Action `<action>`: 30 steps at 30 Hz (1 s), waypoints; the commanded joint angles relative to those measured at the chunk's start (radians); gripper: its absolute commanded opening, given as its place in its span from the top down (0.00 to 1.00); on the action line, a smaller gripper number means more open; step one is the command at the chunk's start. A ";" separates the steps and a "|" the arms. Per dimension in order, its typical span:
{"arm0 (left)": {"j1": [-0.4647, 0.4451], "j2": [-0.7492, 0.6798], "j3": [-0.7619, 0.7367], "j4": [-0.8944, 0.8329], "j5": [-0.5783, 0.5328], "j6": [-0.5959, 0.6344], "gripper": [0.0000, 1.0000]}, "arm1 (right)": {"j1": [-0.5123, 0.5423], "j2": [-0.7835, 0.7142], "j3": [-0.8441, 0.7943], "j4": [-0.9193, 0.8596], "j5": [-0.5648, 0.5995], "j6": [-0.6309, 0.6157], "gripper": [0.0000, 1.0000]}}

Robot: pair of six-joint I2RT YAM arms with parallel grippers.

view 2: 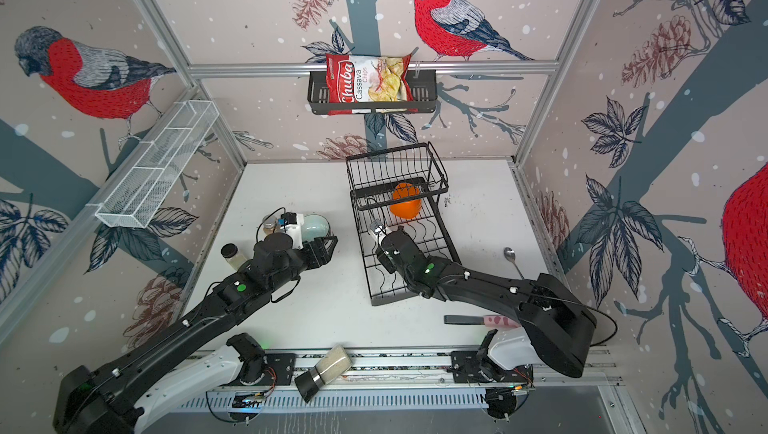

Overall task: Load the bowls into the dish rack
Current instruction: 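Open and withdraw the left gripper while the right gripper carries the bowl into the rack, then lower the white bowl on its side beside the orange bowl with the right gripper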

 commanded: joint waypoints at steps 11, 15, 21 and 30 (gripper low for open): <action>0.023 -0.030 -0.019 -0.010 0.011 0.020 0.28 | 0.012 0.108 -0.069 0.387 0.127 -0.315 0.56; 0.028 -0.029 -0.022 -0.013 0.010 0.023 0.28 | 0.014 0.138 -0.104 0.521 0.141 -0.409 0.56; 0.036 -0.013 -0.019 -0.013 0.009 0.029 0.28 | 0.008 0.203 -0.118 0.663 0.115 -0.544 0.54; 0.040 -0.009 -0.036 -0.013 0.006 0.017 0.28 | -0.025 0.281 -0.150 0.854 0.036 -0.684 0.52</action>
